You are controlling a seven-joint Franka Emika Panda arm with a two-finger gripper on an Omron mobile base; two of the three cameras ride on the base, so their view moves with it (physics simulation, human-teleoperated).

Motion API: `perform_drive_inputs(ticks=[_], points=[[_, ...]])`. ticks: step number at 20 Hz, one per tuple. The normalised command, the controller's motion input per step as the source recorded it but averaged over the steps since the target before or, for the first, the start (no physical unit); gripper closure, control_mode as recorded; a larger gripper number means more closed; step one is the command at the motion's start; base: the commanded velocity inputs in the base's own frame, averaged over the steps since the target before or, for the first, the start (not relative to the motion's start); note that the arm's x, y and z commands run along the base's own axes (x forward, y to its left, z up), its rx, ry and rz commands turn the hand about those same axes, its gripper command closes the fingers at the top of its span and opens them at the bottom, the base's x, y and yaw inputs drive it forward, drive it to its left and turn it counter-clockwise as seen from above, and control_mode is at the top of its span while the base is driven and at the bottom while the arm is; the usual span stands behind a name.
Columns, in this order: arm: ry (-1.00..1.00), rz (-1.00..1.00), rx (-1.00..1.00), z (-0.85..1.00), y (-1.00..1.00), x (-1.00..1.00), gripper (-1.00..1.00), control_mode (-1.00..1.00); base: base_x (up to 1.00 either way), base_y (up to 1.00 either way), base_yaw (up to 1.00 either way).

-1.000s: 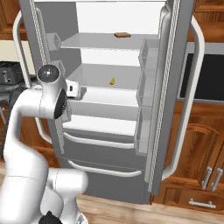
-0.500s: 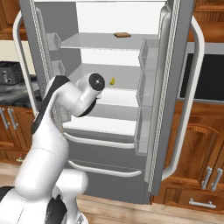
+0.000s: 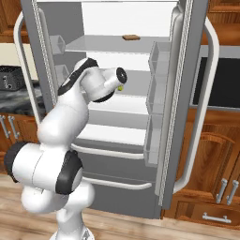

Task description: Take the lemon wedge from the fridge and place it on the plate with fish on the dining counter.

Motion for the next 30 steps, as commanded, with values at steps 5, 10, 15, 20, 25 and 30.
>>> perform_drive_inputs(ticks=[5, 10, 15, 20, 25, 30], points=[[0.03, 0.08, 0.0, -0.01, 0.27, 0.94, -1.0, -1.0, 0.0, 0.0, 0.0], [0.0, 0.2, 0.0, -0.27, 0.51, 0.58, -1.0, -1.0, 0.0, 0.0, 0.0], [0.0, 0.23, 0.05, -0.18, 0.92, 0.07, -1.0, -1.0, 0.0, 0.0, 0.0], [-0.04, 0.24, 0.04, -0.11, 1.0, -0.1, -1.0, -1.0, 0.0, 0.0, 0.0], [-0.17, 0.19, 0.03, -0.18, 1.0, -0.49, -1.0, -1.0, 0.0, 0.0, 0.0], [-0.12, -0.02, 0.09, -0.38, 1.0, -0.26, -1.0, -1.0, 0.0, 0.0, 0.0]])
